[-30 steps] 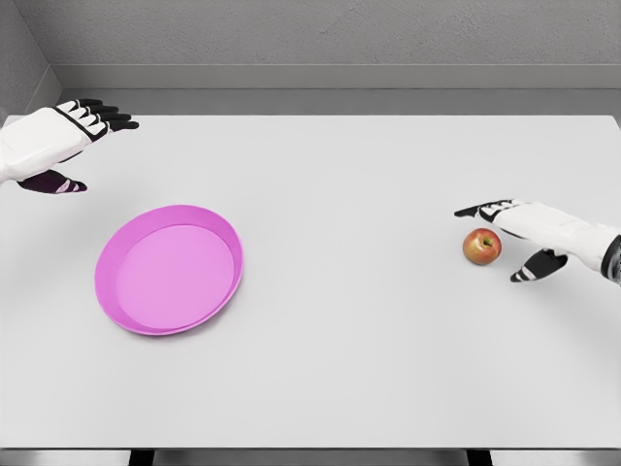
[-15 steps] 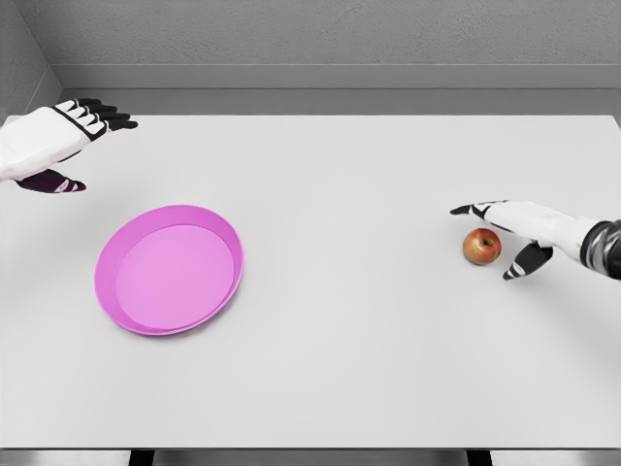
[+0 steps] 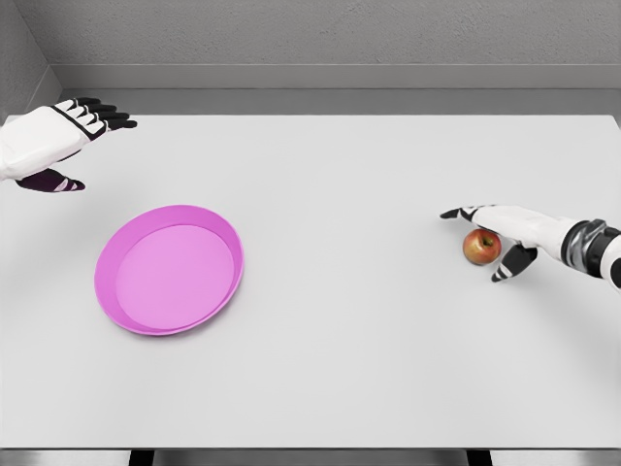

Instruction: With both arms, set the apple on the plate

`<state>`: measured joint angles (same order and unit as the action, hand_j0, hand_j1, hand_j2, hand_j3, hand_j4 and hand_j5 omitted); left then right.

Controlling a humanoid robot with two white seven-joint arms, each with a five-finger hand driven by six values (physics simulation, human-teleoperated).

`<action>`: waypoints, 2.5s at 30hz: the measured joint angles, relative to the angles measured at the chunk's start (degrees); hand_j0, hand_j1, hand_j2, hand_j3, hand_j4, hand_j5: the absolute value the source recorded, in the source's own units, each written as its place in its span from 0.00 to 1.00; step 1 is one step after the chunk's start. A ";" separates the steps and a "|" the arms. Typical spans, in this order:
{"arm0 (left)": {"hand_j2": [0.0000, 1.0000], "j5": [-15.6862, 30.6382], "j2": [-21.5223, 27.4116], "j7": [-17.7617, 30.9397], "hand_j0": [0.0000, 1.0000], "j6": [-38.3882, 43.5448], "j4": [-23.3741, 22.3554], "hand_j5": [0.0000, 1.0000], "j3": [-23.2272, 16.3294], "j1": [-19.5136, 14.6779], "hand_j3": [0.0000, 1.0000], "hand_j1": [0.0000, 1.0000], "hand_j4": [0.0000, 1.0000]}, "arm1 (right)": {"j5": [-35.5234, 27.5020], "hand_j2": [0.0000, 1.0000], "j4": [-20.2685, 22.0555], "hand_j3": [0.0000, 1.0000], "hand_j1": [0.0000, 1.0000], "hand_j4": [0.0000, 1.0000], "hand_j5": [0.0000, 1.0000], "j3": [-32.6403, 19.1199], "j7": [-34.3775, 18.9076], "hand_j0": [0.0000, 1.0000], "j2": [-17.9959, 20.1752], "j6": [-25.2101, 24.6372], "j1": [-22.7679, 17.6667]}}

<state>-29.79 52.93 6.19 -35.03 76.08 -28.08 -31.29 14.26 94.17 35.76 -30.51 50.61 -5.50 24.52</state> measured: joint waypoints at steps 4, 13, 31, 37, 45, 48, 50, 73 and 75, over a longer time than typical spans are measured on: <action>1.00 -0.01 0.00 0.00 1.00 0.00 0.04 1.00 0.00 0.00 1.00 1.00 1.00 | -0.07 0.60 -0.21 0.60 0.60 0.60 0.60 0.06 -0.01 0.60 0.04 -0.02 0.00; 1.00 -0.02 0.00 0.00 1.00 0.00 0.08 1.00 0.00 0.00 1.00 1.00 1.00 | 0.44 0.53 0.09 0.53 0.53 0.53 0.53 -0.02 -1.82 0.53 0.06 0.14 0.00; 1.00 -0.01 0.02 0.00 1.00 0.00 0.03 1.00 0.05 0.00 1.00 1.00 1.00 | 0.30 0.52 1.72 0.52 0.52 0.52 0.52 -0.47 -2.91 0.52 -0.03 0.19 2.28; 1.00 -0.03 0.04 0.00 1.00 0.00 0.03 1.00 0.08 0.00 1.00 1.00 1.00 | 0.25 0.52 4.80 0.52 0.52 0.52 0.52 -0.49 -2.95 0.52 -0.82 0.57 3.34; 1.00 -0.06 0.05 0.00 1.00 0.00 -0.09 1.00 0.09 0.00 1.00 1.00 1.00 | 0.24 0.51 6.17 0.51 0.51 0.51 0.51 -0.43 -2.97 0.51 -2.73 3.10 3.87; 1.00 -0.09 0.06 0.00 1.00 0.00 -0.22 1.00 0.09 -0.09 1.00 1.00 1.00 | 0.27 0.51 6.23 0.51 0.51 0.51 0.51 -0.40 -2.98 0.51 -3.89 4.90 3.87; 1.00 -0.10 0.07 0.00 1.00 0.00 -0.28 1.00 0.09 -0.09 1.00 1.00 1.00 | 0.28 0.51 6.25 0.51 0.51 0.51 0.51 -0.25 -2.99 0.51 -4.80 6.23 3.96; 1.00 -0.02 0.09 0.00 1.00 0.00 -0.40 1.00 0.18 -0.09 1.00 1.00 1.00 | 0.30 0.53 6.27 0.53 0.53 0.53 0.53 7.52 -2.93 0.53 -11.49 14.07 8.17; 1.00 -0.02 0.09 0.00 1.00 0.00 -0.40 1.00 0.18 -0.09 1.00 1.00 1.00 | 0.27 1.00 6.27 1.00 1.00 1.00 1.00 7.60 -2.90 1.00 -11.55 13.97 8.17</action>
<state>-29.80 53.02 6.19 -35.03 75.67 -27.91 -31.38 14.53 100.44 43.36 -33.41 39.05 8.47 32.70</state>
